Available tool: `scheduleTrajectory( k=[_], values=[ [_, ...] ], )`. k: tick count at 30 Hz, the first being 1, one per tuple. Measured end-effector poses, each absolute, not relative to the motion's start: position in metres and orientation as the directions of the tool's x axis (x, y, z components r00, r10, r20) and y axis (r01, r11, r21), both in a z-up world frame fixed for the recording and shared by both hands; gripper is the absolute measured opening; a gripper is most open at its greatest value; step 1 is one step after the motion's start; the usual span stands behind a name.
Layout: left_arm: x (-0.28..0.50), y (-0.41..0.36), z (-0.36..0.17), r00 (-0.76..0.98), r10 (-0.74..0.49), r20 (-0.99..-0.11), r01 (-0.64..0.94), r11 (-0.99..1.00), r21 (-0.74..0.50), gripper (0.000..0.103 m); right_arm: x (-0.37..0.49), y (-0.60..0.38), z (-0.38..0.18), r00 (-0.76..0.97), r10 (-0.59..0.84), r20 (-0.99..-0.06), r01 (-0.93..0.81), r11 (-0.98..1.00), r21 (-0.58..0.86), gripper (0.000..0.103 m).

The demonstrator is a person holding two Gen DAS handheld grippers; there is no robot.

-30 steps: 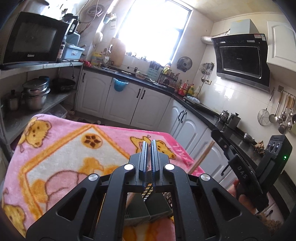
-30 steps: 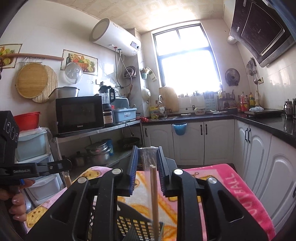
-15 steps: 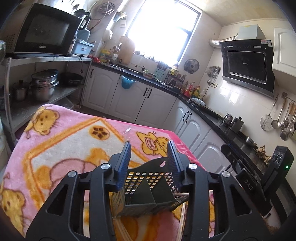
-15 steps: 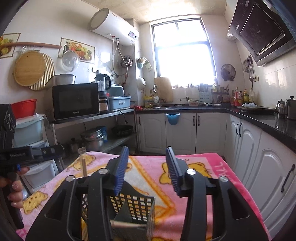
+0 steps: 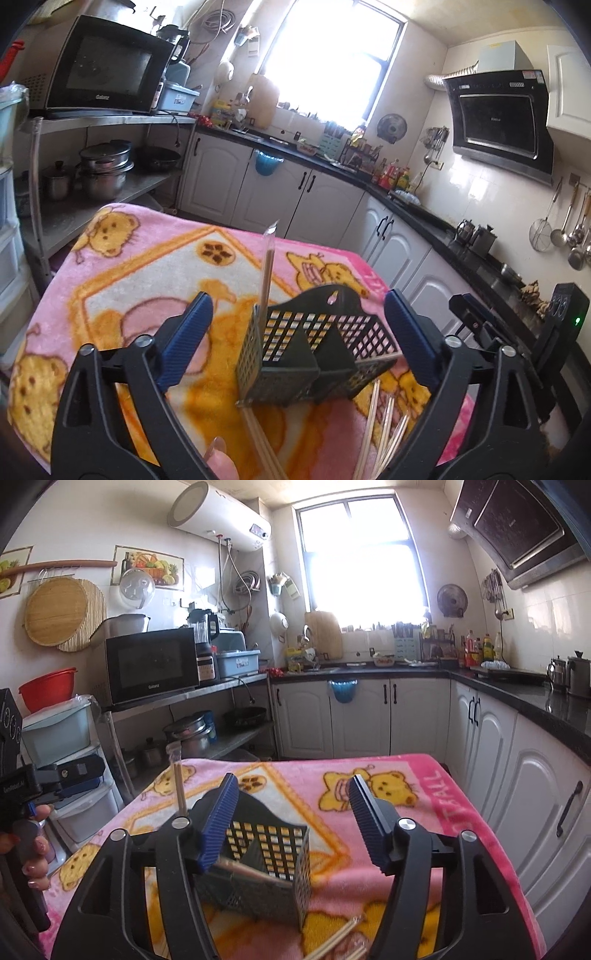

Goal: Organize utensils
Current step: 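Move both open tools back down to the chopsticks lying on the blanket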

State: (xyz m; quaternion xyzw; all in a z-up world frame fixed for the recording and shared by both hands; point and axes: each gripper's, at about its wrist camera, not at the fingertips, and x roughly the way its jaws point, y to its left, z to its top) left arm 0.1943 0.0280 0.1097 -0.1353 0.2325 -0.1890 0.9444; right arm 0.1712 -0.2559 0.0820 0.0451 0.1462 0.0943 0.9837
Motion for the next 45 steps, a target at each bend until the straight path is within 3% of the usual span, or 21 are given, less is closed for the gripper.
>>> scheduleTrajectory(
  k=[21,45],
  values=[
    [0.164,0.041,0.058,0.789,-0.359,-0.499,0.203,0.918,-0.339,0.092,0.138,-0.251,0.044,0.88,0.214,-0.424,-0.177,0.976,0.125,0.07],
    [0.138,0.041,-0.003,0.699,-0.376,-0.609,0.164,0.912,-0.375,0.092,0.092,-0.254,-0.006,0.808,0.204,-0.552,-0.176,0.979,0.105,0.071]
  ],
)
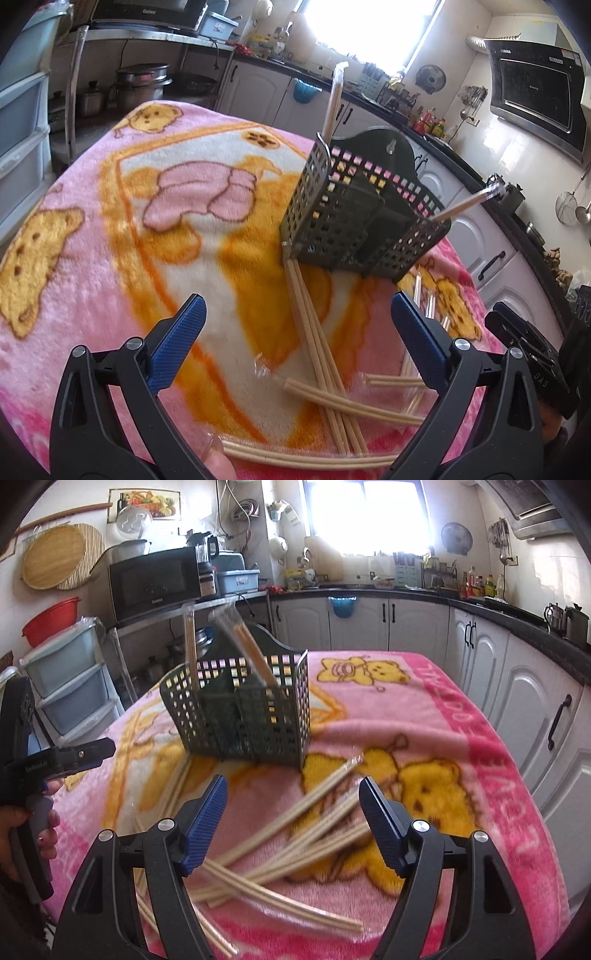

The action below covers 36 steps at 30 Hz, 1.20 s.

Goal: Organize utensils
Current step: 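Move both open tools back down to the chopsticks lying on the blanket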

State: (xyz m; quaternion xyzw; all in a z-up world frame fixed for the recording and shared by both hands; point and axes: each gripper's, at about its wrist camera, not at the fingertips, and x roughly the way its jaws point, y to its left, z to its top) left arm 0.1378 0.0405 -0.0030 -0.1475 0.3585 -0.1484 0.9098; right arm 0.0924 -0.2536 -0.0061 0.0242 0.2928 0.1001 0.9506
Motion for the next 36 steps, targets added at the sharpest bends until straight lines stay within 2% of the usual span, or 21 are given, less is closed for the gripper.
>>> scheduleTrajectory(
  k=[16,25,27,31,36],
  values=[
    [0.124,0.035,-0.035,0.637,-0.384,-0.669,0.141,0.911,-0.388,0.091,0.069,-0.283,-0.043,0.749,0.159,-0.643,-0.103,0.987,0.124,0.071],
    [0.125,0.029,-0.049,0.587,-0.418,-0.693,0.141,0.896,-0.421,0.069,0.059,-0.304,-0.061,0.71,0.158,-0.686,-0.043,0.983,0.181,0.07],
    [0.126,0.028,-0.052,0.577,-0.419,-0.701,0.134,0.895,-0.425,0.063,0.059,-0.307,-0.065,0.699,0.164,-0.696,-0.037,0.981,0.193,0.064],
    [0.128,0.028,-0.056,0.571,-0.413,-0.709,0.121,0.897,-0.425,0.058,0.058,-0.312,-0.072,0.674,0.182,-0.716,-0.018,0.973,0.231,0.057],
    [0.129,0.03,-0.058,0.571,-0.403,-0.715,0.108,0.901,-0.421,0.047,0.058,-0.317,-0.079,0.665,0.183,-0.724,0.01,0.967,0.254,0.045]
  ],
)
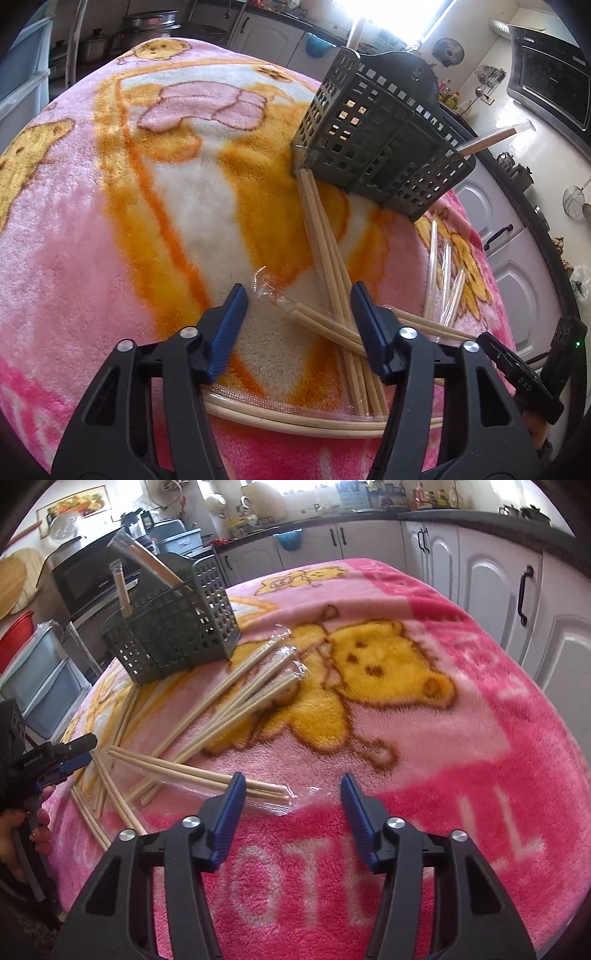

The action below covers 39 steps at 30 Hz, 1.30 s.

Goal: Organize utensils
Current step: 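Move both open tools back down to the chopsticks lying on the blanket, then close the left tool on a chopstick pair while the right tool grasps another pair, then raise the left tool's chopsticks above the caddy while the right tool carries its chopsticks there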

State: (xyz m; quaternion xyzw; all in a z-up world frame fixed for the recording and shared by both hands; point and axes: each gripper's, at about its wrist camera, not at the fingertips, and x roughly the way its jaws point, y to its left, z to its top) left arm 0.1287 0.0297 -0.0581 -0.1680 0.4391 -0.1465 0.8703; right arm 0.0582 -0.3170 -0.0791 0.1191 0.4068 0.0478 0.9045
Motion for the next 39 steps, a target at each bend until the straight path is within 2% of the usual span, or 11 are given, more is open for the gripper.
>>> scheduleTrajectory(
  k=[6,9,11,14,17,21,34,39],
  values=[
    [0.128,0.03,-0.059,0.574,-0.39,-0.72,0.096,0.906,-0.413,0.027,0.054,-0.31,-0.08,0.672,0.164,-0.723,-0.007,0.977,0.215,0.029],
    [0.128,0.029,-0.059,0.57,-0.395,-0.721,0.101,0.904,-0.415,0.019,0.051,-0.305,-0.081,0.678,0.163,-0.717,-0.024,0.98,0.2,0.017],
    [0.128,0.028,-0.059,0.571,-0.392,-0.721,0.103,0.906,-0.411,0.019,0.051,-0.303,-0.081,0.684,0.174,-0.709,-0.037,0.978,0.205,0.007],
    [0.129,0.028,-0.06,0.574,-0.392,-0.719,0.103,0.905,-0.412,0.014,0.051,-0.302,-0.078,0.692,0.182,-0.698,-0.045,0.977,0.211,0.006],
    [0.13,0.031,-0.059,0.576,-0.394,-0.716,0.104,0.904,-0.414,0.005,0.051,-0.301,-0.072,0.709,0.181,-0.682,-0.051,0.977,0.207,0.005],
    [0.13,0.036,-0.053,0.592,-0.409,-0.695,0.118,0.897,-0.427,0.001,0.05,-0.3,-0.055,0.751,0.179,-0.636,-0.08,0.98,0.182,0.004],
    [0.126,0.043,0.015,0.715,-0.416,-0.562,0.214,0.895,-0.391,0.0,0.062,-0.263,0.009,0.817,0.275,-0.506,-0.26,0.96,0.103,0.004],
    [0.127,0.043,0.037,0.743,-0.429,-0.515,0.248,0.89,-0.382,0.0,0.066,-0.236,0.035,0.831,0.312,-0.46,-0.338,0.941,0.028,0.004]
  ],
)
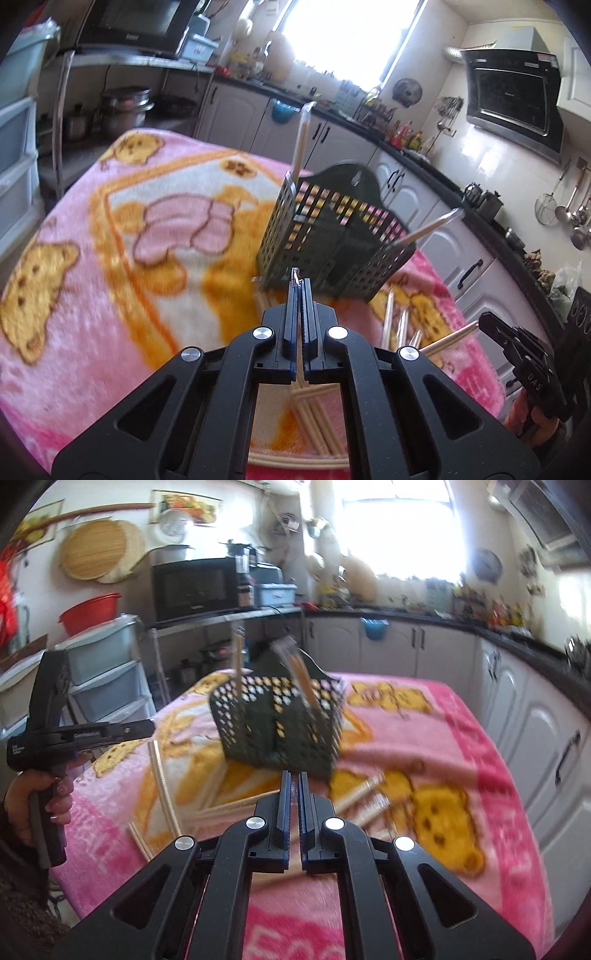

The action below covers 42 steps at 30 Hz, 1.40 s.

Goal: Organize utensils
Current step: 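Raise the left tool's chopsticks above the caddy while the right tool carries its chopsticks there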

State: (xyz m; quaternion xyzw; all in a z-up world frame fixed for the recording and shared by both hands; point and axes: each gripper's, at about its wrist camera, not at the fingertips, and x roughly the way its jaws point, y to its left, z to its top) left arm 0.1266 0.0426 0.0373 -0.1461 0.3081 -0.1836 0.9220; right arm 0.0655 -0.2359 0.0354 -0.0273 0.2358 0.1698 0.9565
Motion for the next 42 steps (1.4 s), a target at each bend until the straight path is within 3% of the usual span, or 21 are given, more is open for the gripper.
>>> scheduleTrajectory(
  k=[15,42],
  values=[
    [0.132,0.04,0.099,0.8,-0.461,-0.385,0.334,0.874,-0.353,0.0,0.079,-0.19,0.103,0.857,0.407,-0.316,-0.454,0.886,-0.091,0.004],
    [0.166,0.01,0.226,0.851,-0.506,-0.143,0.461,0.848,-0.261,0.0,0.13,-0.214,0.2,0.943,0.32,-0.087,-0.33,0.93,-0.16,0.004]
  ],
)
